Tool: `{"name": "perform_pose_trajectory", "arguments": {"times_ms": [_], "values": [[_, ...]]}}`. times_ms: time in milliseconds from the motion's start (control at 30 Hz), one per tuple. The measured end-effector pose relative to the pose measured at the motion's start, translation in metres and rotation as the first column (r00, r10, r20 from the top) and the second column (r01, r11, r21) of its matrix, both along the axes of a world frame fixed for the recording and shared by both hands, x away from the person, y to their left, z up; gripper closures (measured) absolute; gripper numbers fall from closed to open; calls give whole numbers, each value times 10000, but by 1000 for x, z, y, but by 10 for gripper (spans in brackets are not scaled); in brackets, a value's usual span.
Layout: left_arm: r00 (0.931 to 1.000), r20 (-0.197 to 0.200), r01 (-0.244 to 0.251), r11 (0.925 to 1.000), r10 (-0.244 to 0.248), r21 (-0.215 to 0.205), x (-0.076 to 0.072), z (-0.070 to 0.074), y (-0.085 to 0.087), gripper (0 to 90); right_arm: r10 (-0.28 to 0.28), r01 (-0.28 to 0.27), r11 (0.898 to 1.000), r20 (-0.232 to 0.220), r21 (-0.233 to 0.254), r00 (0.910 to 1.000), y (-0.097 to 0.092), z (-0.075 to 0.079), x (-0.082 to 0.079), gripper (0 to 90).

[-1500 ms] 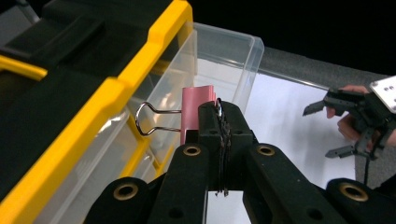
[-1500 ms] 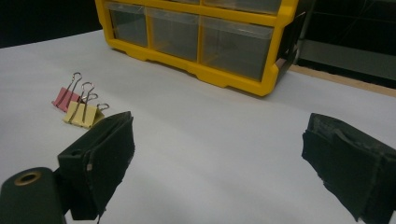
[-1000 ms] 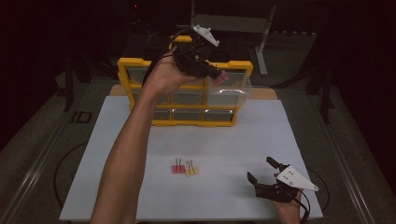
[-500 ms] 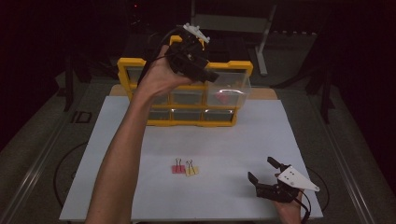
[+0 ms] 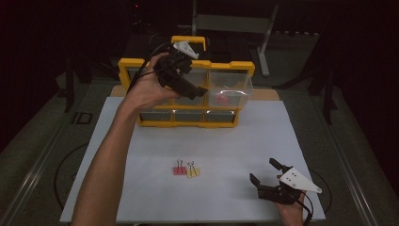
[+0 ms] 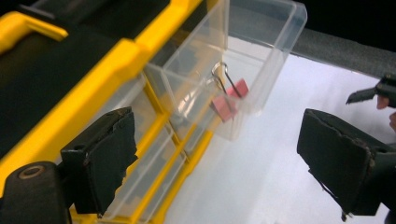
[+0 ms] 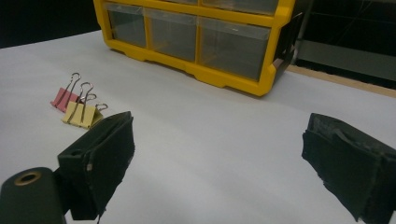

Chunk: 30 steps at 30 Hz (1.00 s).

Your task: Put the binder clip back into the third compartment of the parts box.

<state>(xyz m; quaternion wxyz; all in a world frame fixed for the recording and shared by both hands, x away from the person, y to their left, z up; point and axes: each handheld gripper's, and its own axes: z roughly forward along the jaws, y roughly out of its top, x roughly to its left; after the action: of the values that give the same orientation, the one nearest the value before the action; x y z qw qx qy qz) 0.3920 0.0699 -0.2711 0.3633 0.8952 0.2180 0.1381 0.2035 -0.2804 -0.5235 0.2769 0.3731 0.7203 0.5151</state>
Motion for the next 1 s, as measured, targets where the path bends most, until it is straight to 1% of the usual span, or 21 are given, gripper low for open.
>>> {"name": "perform_pose_trajectory", "arguments": {"times_ms": [167, 267, 400, 467, 567, 600, 633, 667, 700, 767, 833, 900, 1000], "values": [[9999, 109, 43, 9997, -46, 240, -8, -16, 3, 96, -9, 9, 10000, -4, 13, 10000, 0, 0, 0, 89], [10000, 80, -24, 9997, 22, 232, -13, -25, 6, 80, -8, 8, 10000, 13, -26, 10000, 0, 0, 0, 88], [10000, -39, 65, 9998, -64, 205, -17, -40, 10, 78, -2, 2, 10000, -7, -38, 10000, 1, 0, 0, 89], [9999, -80, 81, 9996, -79, 274, -19, -47, 12, 78, -1, 1, 10000, -5, -20, 10000, 0, 0, 0, 89], [9998, -194, 19, 9997, -14, 263, -22, -60, 16, 75, 7, -7, 10000, 7, -26, 10000, 0, 0, 0, 89], [9998, -194, 19, 9997, -14, 263, -22, -60, 16, 74, 7, -7, 10000, 7, -26, 10000, 0, 0, 0, 89], [9995, -311, -11, 9996, 19, 268, -23, -68, 19, 71, -8, 8, 10000, -43, 1, 10000, 0, 0, 0, 89], [9995, -311, -11, 9996, 19, 268, -23, -68, 19, 70, -8, 8, 10000, -43, 1, 10000, 0, 0, 0, 89], [9992, -389, -86, 9998, 93, 190, -25, -76, 21, 70, -4, 4, 10000, -41, -1, 10000, 1, 0, 0, 88], [9991, -410, -92, 9998, 98, 170, -26, -78, 22, 70, 1, -1, 10000, -42, 1, 10000, 1, 0, 0, 88], [9989, -438, -123, 9995, 136, 282, -28, -85, 23, 63, 11, -11, 10000, -29, -29, 10000, 1, 0, 0, 88], [9985, -530, -101, 9997, 114, 233, -30, -91, 24, 62, 23, -23, 10000, -9, -43, 10000, 1, -1, 0, 88], [9982, -576, -172, 9991, 194, 379, -32, -98, 23, 46, 10, -10, 10000, -30, -28, 10000, 1, -1, 0, 88]]}}
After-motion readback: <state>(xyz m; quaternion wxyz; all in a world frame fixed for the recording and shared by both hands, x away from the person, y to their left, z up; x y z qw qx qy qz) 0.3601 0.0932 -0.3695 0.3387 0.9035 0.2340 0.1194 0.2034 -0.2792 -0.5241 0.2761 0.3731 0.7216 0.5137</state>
